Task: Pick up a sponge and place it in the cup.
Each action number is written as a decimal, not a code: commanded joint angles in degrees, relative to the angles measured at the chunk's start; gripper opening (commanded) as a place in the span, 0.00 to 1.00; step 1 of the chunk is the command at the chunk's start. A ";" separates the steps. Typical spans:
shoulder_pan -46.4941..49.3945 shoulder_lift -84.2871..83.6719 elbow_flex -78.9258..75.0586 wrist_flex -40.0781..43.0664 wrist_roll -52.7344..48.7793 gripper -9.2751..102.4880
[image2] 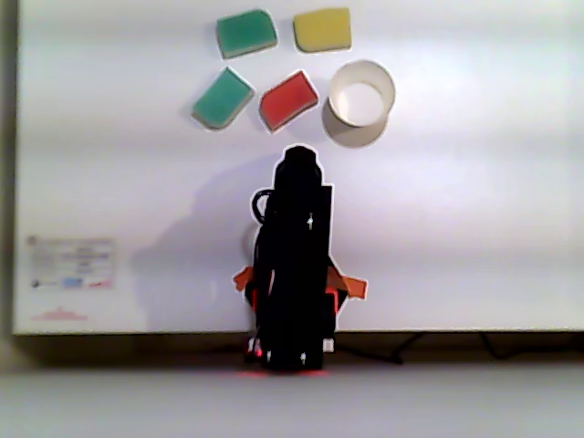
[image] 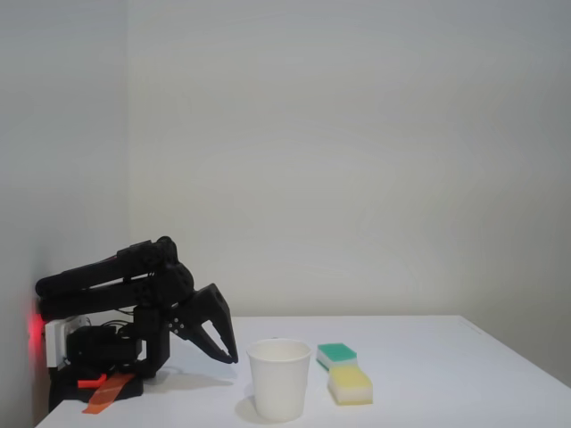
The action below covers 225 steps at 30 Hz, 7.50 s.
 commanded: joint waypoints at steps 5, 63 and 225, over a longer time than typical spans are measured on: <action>0.26 -0.09 0.09 4.75 -0.35 0.09; 0.44 -0.09 0.09 4.75 -0.26 0.09; -12.66 -112.24 -121.20 5.19 15.21 0.08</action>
